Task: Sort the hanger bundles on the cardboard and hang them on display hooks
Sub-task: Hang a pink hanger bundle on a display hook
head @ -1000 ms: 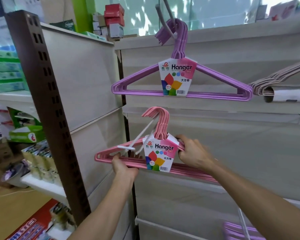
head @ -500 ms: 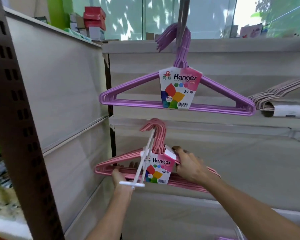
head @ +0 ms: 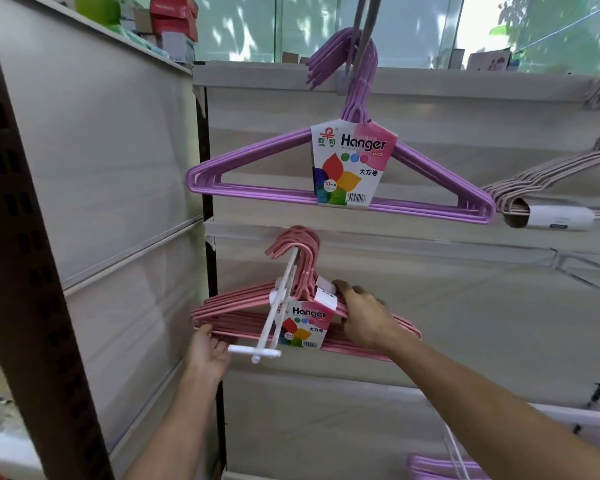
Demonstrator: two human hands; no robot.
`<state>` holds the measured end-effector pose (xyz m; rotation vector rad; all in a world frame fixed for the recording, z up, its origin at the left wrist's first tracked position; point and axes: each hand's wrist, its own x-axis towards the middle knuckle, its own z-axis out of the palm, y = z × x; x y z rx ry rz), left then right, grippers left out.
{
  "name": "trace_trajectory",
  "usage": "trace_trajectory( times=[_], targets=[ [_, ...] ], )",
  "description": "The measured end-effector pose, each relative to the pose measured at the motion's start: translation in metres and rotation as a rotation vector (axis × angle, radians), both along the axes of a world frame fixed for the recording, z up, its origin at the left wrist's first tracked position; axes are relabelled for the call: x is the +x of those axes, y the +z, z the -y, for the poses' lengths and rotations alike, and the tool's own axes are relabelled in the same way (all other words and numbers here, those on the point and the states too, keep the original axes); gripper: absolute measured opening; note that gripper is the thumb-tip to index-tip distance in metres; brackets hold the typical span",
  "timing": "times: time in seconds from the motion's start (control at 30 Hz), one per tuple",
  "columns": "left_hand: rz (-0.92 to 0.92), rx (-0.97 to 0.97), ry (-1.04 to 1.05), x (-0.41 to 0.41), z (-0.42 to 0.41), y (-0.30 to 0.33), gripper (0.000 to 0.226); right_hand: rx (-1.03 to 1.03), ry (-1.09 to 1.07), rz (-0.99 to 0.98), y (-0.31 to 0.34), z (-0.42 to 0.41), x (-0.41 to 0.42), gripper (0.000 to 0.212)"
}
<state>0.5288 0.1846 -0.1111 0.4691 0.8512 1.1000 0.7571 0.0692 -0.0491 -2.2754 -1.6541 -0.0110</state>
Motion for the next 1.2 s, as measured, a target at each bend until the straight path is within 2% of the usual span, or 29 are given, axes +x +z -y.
trace_trajectory(
  times=[0.1, 0.3, 0.37, 0.4, 0.5, 0.63, 0.73, 0.97, 1.2],
  targets=[
    [0.059, -0.050, 0.053, -0.008, 0.010, -0.003, 0.027, 0.007, 0.001, 0.003, 0.002, 0.005, 0.002, 0.073],
    [-0.098, -0.005, 0.004, -0.011, 0.044, 0.003, 0.015, 0.002, 0.054, -0.041, 0.014, 0.041, 0.011, 0.079],
    [-0.117, 0.009, -0.023, -0.008, 0.058, 0.005, 0.030, 0.041, 0.077, -0.047, 0.019, 0.061, 0.015, 0.070],
    [-0.130, 0.016, -0.042, -0.005, 0.067, 0.009, 0.029, 0.073, 0.085, -0.050, 0.023, 0.072, 0.016, 0.065],
    [-0.172, 0.053, -0.122, 0.008, 0.101, 0.021, 0.005, 0.179, 0.114, -0.068, 0.036, 0.112, 0.020, 0.051],
    [-0.199, 0.161, -0.239, 0.038, 0.152, 0.038, 0.012, 0.336, 0.170, -0.104, 0.059, 0.177, 0.028, 0.041],
    [-0.240, 0.292, -0.279, 0.069, 0.197, 0.055, 0.012, 0.442, 0.187, -0.143, 0.075, 0.229, 0.037, 0.035],
    [-0.419, 0.782, -0.403, 0.147, 0.311, 0.075, 0.018, 0.660, 0.130, -0.149, 0.092, 0.363, 0.069, 0.025],
    [-0.335, 1.046, -0.676, 0.239, 0.445, 0.082, 0.018, 0.812, -0.095, -0.041, 0.109, 0.504, 0.120, 0.018]
  ],
)
